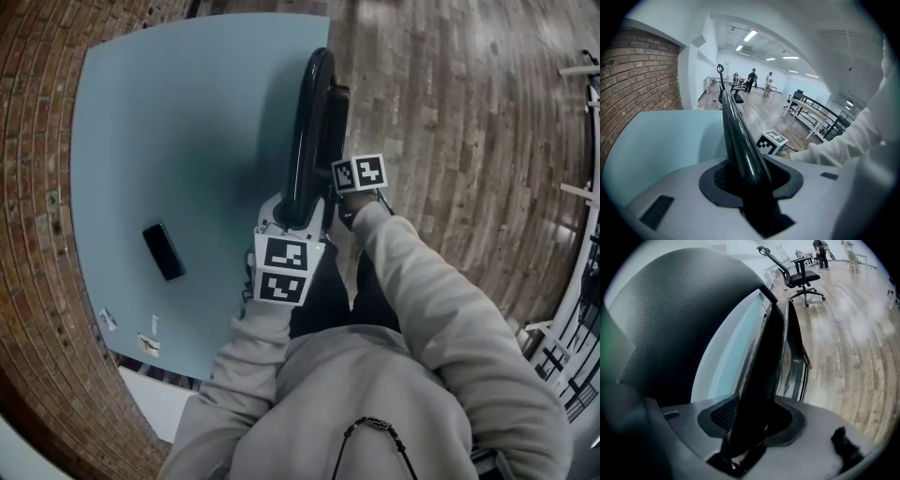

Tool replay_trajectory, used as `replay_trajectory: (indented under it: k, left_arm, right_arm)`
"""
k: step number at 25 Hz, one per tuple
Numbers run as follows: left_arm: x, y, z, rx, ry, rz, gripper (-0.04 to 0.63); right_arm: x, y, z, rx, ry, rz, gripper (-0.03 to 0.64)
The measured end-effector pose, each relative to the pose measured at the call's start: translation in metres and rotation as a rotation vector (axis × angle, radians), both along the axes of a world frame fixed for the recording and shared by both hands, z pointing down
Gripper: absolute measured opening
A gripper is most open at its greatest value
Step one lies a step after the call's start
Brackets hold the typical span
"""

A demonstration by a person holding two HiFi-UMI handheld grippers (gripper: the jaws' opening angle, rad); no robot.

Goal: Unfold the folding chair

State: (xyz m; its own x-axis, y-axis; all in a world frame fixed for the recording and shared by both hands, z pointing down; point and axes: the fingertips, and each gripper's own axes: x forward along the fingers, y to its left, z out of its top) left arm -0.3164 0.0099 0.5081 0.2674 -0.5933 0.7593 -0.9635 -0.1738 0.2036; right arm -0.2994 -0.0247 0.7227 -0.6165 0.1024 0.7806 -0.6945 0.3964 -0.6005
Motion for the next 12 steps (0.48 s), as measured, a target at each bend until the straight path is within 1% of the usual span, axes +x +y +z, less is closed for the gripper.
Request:
replay_trajectory:
  k: [4, 8, 12]
  left_arm:
    - [0.016, -0.002, -0.001, -0.021, -0.005, 0.025, 0.138]
    - [0.033, -0.001, -0.001, -0.027, 0.047, 0.009, 0.138]
    - [0.074, -0.006, -0.005, -0.017, 0.101, 0.034, 0.16]
  right_arm:
    - [0.025, -0.004, -0.002, -0.01, -0.001, -0.008, 0.17]
    - [0.064, -0.006, -0.001, -0.041, -0.02, -0.004, 0.172]
    - [0.119, -0.01, 0.002, -0.081, -0.064, 0.005, 0.172]
